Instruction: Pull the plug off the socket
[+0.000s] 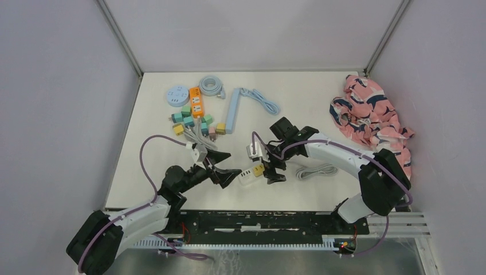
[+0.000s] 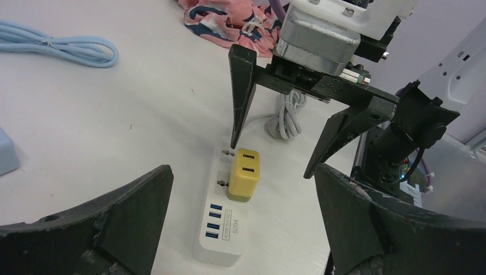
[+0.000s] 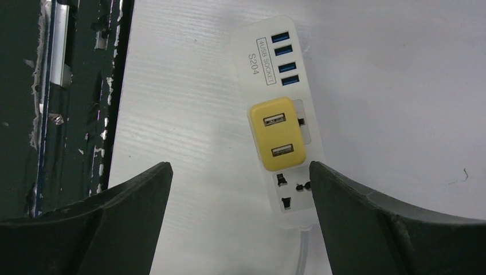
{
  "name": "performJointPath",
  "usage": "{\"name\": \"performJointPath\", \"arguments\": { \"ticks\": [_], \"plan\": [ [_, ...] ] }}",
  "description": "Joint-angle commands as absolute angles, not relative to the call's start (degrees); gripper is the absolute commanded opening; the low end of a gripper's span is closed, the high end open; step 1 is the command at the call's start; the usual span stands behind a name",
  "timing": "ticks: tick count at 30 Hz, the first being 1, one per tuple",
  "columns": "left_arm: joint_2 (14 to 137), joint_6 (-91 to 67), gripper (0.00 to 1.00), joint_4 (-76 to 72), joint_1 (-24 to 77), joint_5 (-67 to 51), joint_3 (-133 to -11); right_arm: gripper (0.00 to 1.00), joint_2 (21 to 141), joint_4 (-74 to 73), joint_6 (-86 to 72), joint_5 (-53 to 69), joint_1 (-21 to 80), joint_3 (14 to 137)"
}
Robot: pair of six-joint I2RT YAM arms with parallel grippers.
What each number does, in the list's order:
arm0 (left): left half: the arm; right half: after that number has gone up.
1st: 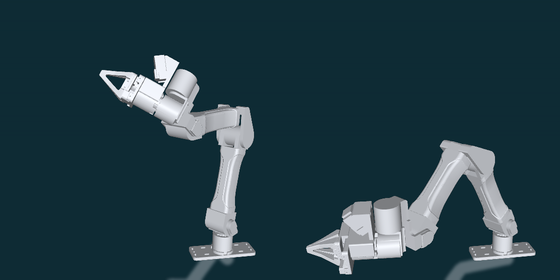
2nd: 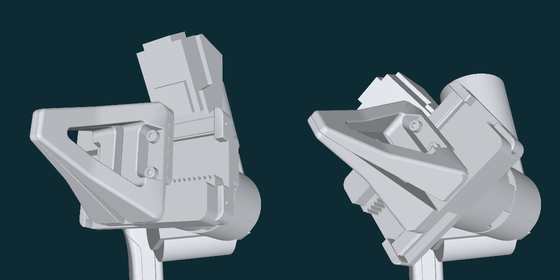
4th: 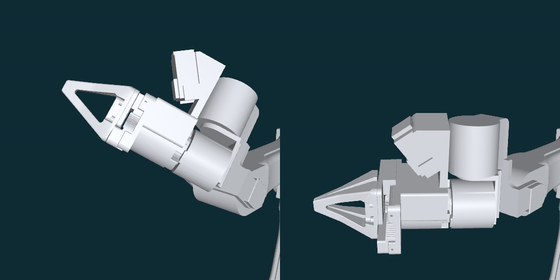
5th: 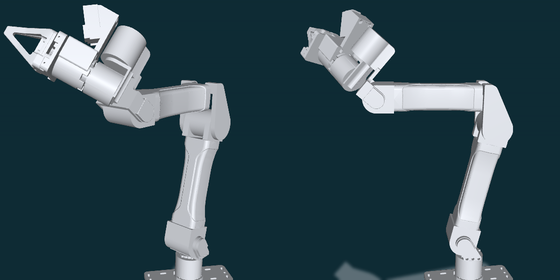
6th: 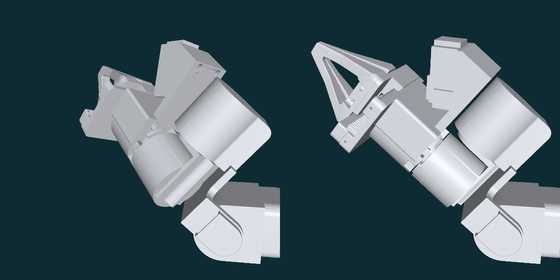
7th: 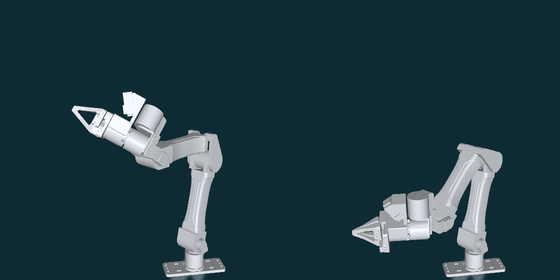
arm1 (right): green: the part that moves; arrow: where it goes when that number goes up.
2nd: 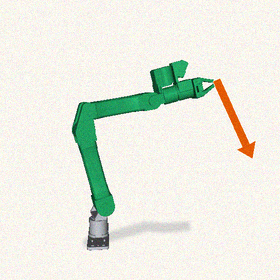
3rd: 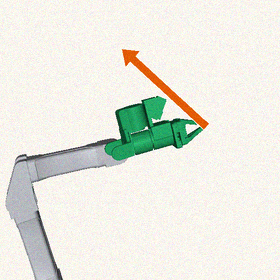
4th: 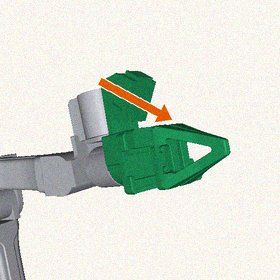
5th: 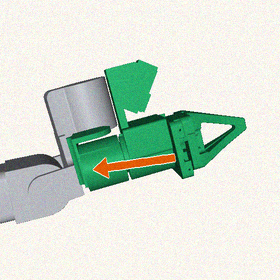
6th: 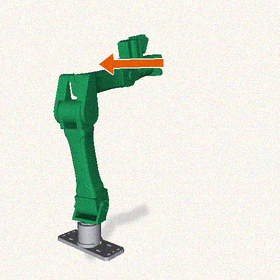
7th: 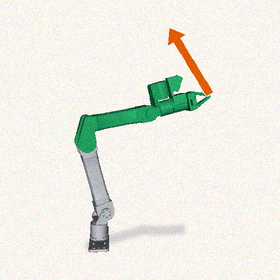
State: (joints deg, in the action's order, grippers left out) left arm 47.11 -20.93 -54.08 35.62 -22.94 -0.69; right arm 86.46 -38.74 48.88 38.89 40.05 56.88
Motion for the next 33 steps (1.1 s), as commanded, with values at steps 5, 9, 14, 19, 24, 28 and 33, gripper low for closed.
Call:
{"name": "performJointPath", "arguments": {
  "ticks": [5, 9, 14, 19, 24, 28, 33],
  "plan": [
    [53.6, -13.7, 0.96, -59.0, 37.7, -25.9, -0.4, 0.93, 87.4, -28.7, 44.9, 34.5, 42.3, 56.6],
    [57.4, -11.1, 0.93, -58.3, 39.0, -25.2, -1.4, 0.85, 88.6, -27.5, 46.4, 34.9, 43.6, 56.6],
    [62.3, -7.5, 0.89, -58.6, 41.2, -23.8, -2.4, 0.62, 91.2, -29.4, 47.6, 34.7, 44.4, 58.1],
    [66.8, -1.9, 0.89, -59.4, 45.4, -19.5, -3.3, 0.36, 91.5, -31.8, 49.6, 33.2, 44.3, 59.3],
    [72.4, 1.7, 0.9, -61.9, 47.8, -16.9, -4.4, 0.14, 90.2, -32.9, 51.0, 31.9, 44.1, 59.1],
    [74.9, 2.5, 0.9, -63.6, 49.4, -15.1, -5.2, 0.09, 90.0, -33.7, 51.7, 32.0, 43.7, 59.1],
    [77.0, 3.2, 1.0, -63.9, 51.0, -12.7, -5.9, 0.0, 90.1, -34.8, 51.7, 32.8, 42.8, 59.7]
  ]
}}
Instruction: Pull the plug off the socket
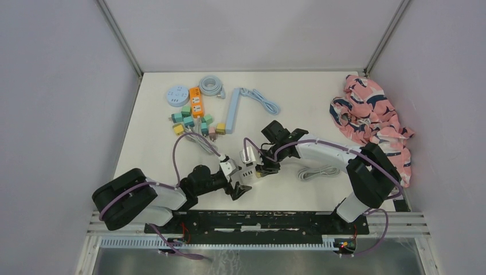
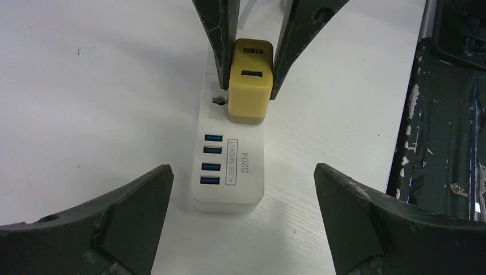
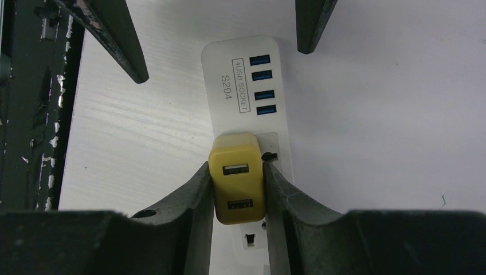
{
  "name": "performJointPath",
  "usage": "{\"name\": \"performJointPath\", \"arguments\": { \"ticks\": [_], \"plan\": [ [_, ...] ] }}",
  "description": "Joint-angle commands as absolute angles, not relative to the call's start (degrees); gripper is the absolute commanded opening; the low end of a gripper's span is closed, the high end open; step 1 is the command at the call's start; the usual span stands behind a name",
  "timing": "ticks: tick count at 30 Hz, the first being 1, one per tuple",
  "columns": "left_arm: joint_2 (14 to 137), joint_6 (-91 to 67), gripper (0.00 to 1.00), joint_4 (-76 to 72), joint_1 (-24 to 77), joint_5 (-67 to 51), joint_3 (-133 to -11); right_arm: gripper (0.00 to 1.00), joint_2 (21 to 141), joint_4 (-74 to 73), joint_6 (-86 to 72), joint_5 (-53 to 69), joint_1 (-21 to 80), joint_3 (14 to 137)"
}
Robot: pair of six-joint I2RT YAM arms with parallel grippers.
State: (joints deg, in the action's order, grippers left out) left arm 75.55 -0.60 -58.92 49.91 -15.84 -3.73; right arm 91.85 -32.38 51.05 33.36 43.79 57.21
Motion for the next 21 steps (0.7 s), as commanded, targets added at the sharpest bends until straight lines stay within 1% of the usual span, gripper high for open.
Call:
{"name": "performJointPath", "arguments": {
  "ticks": [1, 8, 16, 21],
  "plan": [
    [77.5, 3.3, 1.0, -64.0, 51.3, -12.4, -6.1, 0.0, 90.1, -35.1, 51.7, 33.2, 42.5, 59.7],
    [81.7, 3.3, 0.99, -67.8, 52.1, -11.4, -6.7, 0.0, 90.3, -37.4, 52.8, 34.5, 41.2, 60.5],
    [84.8, 3.2, 1.0, -67.4, 52.7, -10.5, -8.6, 0.0, 90.1, -37.9, 53.2, 35.4, 41.1, 60.4],
    [86.3, 3.2, 0.98, -67.5, 52.9, -10.2, -9.2, 0.0, 90.3, -38.2, 53.1, 35.5, 41.0, 60.6]
  ]
}}
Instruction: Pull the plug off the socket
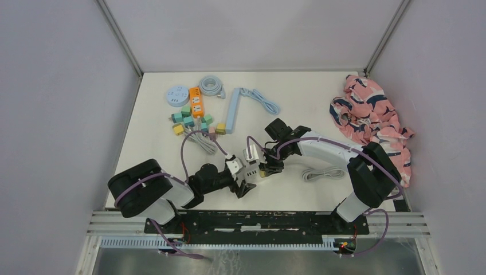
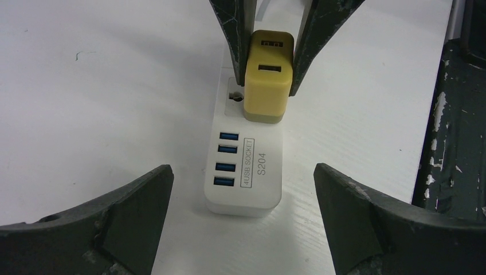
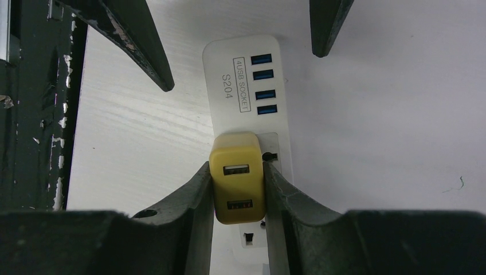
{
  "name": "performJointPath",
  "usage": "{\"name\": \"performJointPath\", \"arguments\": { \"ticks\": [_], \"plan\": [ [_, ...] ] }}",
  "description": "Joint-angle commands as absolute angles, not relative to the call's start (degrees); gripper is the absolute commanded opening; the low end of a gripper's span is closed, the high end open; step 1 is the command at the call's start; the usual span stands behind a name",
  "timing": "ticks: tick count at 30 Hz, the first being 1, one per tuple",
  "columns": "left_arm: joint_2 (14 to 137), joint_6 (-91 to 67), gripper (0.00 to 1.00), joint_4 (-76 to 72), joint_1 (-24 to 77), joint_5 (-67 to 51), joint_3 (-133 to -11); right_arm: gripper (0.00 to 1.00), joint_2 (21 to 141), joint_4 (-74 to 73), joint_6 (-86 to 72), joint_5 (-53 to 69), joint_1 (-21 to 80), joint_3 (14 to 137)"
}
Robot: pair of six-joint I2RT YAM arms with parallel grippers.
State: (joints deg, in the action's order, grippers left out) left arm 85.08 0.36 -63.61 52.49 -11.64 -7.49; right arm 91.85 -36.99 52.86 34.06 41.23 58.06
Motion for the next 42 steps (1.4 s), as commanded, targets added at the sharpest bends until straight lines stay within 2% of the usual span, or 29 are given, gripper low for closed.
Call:
{"name": "performJointPath", "arguments": {
  "ticks": [1, 19, 30, 33, 37, 40, 42],
  "plan": [
    [86.6, 3.2, 0.98, -67.4, 53.0, -10.1, -9.3, 0.0, 90.3, -38.2, 53.1, 35.5, 41.0, 60.6],
    [90.3, 4.0, 0.95, -69.2, 53.3, -10.7, -10.5, 0.0, 90.9, -38.7, 52.8, 35.5, 40.9, 60.9],
    [94.8, 5.0, 0.84, -68.2, 53.3, -10.7, -13.3, 0.0, 91.0, -39.2, 52.6, 36.3, 40.8, 61.1],
    [95.7, 5.0, 0.77, -68.5, 53.3, -11.0, -13.2, 0.0, 91.0, -39.2, 52.7, 36.4, 40.7, 61.2],
    [96.8, 5.1, 0.59, -67.1, 53.3, -12.0, -14.0, 0.0, 91.2, -39.5, 52.7, 36.9, 40.5, 61.4],
    [97.2, 5.1, 0.33, -65.9, 53.3, -12.6, -15.0, 0.0, 91.6, -39.5, 52.2, 37.8, 40.5, 61.5],
    [97.0, 5.2, 0.22, -65.7, 53.3, -12.9, -15.0, 0.0, 91.9, -38.9, 51.0, 39.2, 40.4, 61.4]
  ]
}}
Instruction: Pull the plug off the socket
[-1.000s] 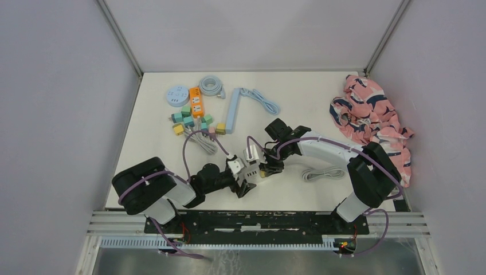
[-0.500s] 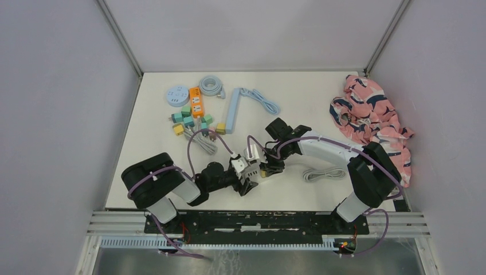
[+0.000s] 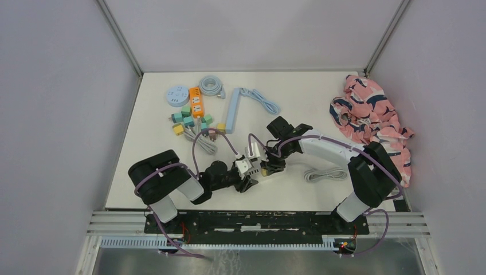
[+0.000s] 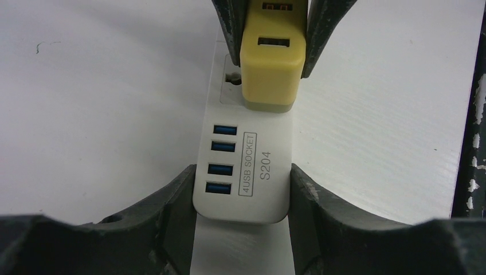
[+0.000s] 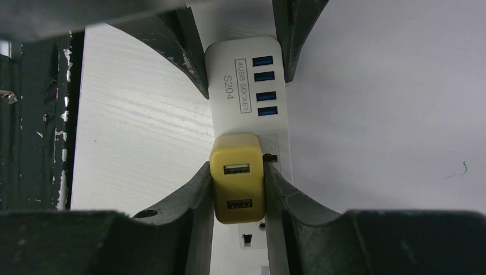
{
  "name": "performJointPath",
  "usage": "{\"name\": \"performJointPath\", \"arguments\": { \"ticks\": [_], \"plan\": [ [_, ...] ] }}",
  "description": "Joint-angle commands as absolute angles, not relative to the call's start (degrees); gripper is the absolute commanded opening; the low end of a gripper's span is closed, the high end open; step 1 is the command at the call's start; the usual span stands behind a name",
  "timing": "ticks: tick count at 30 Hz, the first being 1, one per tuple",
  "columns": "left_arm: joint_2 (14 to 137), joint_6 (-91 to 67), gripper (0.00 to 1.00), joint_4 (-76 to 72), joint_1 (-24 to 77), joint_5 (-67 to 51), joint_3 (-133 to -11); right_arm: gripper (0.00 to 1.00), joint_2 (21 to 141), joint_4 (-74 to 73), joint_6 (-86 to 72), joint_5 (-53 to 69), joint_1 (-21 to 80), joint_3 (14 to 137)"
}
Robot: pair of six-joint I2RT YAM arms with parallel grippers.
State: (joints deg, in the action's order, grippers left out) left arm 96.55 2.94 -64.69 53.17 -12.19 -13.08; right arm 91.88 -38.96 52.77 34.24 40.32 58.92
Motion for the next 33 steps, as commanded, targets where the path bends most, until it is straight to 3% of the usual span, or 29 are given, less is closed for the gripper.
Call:
{"name": "performJointPath", "arguments": {
  "ticks": [1, 5, 10, 18, 23, 33],
  "plan": [
    [96.9, 5.2, 0.16, -65.5, 53.3, -13.0, -15.1, 0.0, 92.1, -38.0, 49.6, 40.1, 40.5, 61.4],
    [96.7, 5.4, 0.06, -64.5, 53.3, -13.4, -15.4, 0.0, 92.9, -32.0, 41.0, 44.7, 40.6, 60.9],
    [96.7, 5.2, 0.03, -63.8, 53.3, -13.5, -15.5, 0.0, 92.2, -27.9, 38.1, 42.0, 40.1, 60.1],
    [96.0, 5.5, 0.03, -63.8, 53.3, -11.3, -14.8, 0.0, 89.5, -37.0, 50.9, 40.3, 35.2, 60.0],
    [95.8, 5.7, 0.03, -63.5, 53.3, -10.9, -14.9, 0.0, 88.7, -39.3, 55.7, 45.3, 36.5, 58.0],
    [96.5, 5.3, 0.03, -62.7, 53.3, -11.7, -15.8, 0.0, 89.3, -24.2, 34.8, 42.7, 38.9, 58.2]
  ]
}}
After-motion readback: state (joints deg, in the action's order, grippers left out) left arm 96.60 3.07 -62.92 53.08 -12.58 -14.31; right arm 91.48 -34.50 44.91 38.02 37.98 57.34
